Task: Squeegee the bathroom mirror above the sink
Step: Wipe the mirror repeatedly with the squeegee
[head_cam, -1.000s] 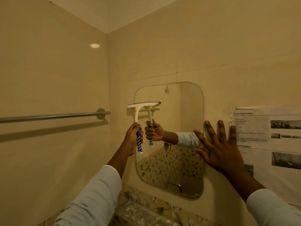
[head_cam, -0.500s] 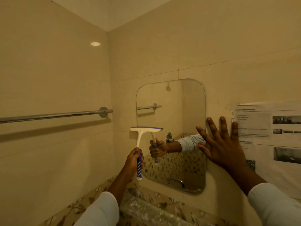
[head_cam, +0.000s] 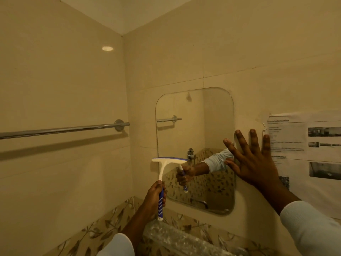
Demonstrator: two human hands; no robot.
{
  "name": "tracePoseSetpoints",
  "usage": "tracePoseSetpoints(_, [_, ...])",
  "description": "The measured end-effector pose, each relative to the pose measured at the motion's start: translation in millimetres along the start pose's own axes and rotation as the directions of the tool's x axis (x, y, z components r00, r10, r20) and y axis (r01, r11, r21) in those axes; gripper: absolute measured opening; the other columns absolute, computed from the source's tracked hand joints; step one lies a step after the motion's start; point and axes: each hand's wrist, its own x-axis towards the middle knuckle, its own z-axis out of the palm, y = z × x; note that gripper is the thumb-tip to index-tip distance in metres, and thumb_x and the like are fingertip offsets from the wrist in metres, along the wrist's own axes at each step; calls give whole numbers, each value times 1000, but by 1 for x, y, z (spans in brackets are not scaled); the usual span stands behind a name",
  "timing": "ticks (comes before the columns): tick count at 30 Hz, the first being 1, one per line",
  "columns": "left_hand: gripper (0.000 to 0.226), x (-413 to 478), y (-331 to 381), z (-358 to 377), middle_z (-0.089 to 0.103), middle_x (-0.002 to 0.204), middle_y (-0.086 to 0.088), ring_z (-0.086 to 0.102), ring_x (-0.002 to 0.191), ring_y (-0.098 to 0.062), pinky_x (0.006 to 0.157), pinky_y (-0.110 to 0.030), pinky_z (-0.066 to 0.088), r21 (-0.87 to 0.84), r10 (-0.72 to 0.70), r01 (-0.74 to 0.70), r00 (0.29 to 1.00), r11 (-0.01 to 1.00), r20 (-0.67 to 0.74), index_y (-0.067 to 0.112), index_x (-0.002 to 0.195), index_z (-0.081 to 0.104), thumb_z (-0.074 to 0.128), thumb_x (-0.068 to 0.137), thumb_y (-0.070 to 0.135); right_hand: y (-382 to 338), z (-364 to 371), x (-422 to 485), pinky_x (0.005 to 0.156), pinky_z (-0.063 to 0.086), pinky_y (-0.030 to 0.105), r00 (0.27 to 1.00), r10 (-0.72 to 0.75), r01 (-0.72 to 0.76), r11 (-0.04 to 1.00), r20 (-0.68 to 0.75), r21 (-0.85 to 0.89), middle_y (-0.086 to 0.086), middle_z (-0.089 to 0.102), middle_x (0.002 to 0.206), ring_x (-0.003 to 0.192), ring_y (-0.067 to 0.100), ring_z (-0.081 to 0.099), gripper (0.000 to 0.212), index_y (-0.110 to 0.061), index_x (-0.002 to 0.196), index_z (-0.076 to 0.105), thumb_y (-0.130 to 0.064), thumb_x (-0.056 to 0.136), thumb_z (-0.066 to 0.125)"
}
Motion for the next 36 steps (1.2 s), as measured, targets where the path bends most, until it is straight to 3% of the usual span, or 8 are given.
tracePoseSetpoints(15, [34,-27,-35,-20,50,62,-9,43,47,-19,45,-26,41,12,-134,134,991,991,-1,3,95,55,39,112,28,1,1,0,122,9,78,1000,-2,2,1000,14,-2,17,5,176,160,53,2,89,-33,168,17,-80,94,35])
tracePoseSetpoints(20, [38,-14,31,4,52,62,-6,44,49,-19,50,-28,40,-114,-15,9,999,993,-47,10,92,60,42,110,38,0,-2,-1,122,9,77,1000,-4,4,1000,2,-13,17,6,176,160,52,3,89,-32,168,18,-79,95,35])
tracePoseSetpoints(27, [35,17,171,57,52,63,-4,45,50,-16,51,-30,42,-40,291,-296,952,954,-96,12,95,55,38,111,39,1,-3,-1,122,10,78,1000,-5,5,1000,-7,4,17,8,176,160,52,4,88,-31,167,22,-79,94,37])
tracePoseSetpoints(32, [37,36,224,80,51,63,-3,44,50,-15,49,-28,41,5,319,-319,946,948,-54,14,95,55,39,110,44,0,-1,0,123,4,76,1000,1,-1,1000,-2,1,16,7,176,160,52,3,86,-31,167,21,-79,96,34])
tracePoseSetpoints(36, [36,43,217,87,49,61,-3,41,47,-14,47,-27,39,7,286,-286,958,958,-25,16,89,53,40,110,42,0,0,1,124,4,76,1000,7,-7,1000,-3,1,16,6,176,160,51,3,86,-32,168,18,-78,97,33])
